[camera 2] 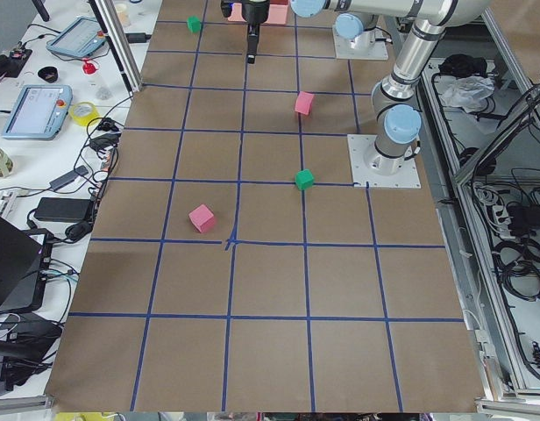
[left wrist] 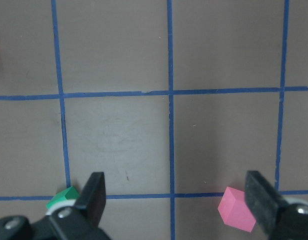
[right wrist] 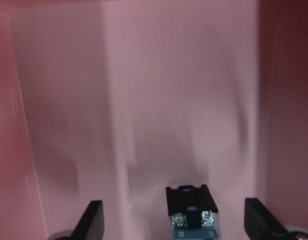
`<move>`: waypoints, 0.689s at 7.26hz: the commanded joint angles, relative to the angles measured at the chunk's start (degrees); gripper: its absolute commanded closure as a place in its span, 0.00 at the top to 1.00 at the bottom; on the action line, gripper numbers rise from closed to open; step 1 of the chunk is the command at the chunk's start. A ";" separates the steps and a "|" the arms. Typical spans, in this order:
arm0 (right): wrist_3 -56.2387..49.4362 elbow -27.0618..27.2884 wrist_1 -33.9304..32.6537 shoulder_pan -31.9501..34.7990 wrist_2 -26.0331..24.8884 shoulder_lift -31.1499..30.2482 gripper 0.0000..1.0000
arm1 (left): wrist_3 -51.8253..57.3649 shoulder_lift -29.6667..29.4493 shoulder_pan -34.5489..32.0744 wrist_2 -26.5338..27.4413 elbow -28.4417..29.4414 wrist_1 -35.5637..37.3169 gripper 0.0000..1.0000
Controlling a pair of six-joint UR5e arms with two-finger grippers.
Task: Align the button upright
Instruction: 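Lower the right gripper into the pink box over the push-button switch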
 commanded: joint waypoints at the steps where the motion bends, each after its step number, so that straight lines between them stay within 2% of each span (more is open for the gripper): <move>1: 0.00 0.80 0.58 -0.08 0.01 -0.03 0.98 | 0.00 0.00 0.00 0.00 0.00 0.00 1.00; 2: 0.00 0.81 0.58 -0.17 0.01 -0.03 0.96 | 0.00 0.00 0.00 0.00 0.00 0.00 1.00; 3: 0.00 0.89 0.58 -0.17 -0.08 -0.03 0.89 | 0.00 0.00 0.00 0.00 0.00 0.00 1.00; 5: 0.00 1.07 0.67 -0.25 -0.17 -0.37 0.55 | 0.00 0.00 0.00 0.00 0.00 0.00 1.00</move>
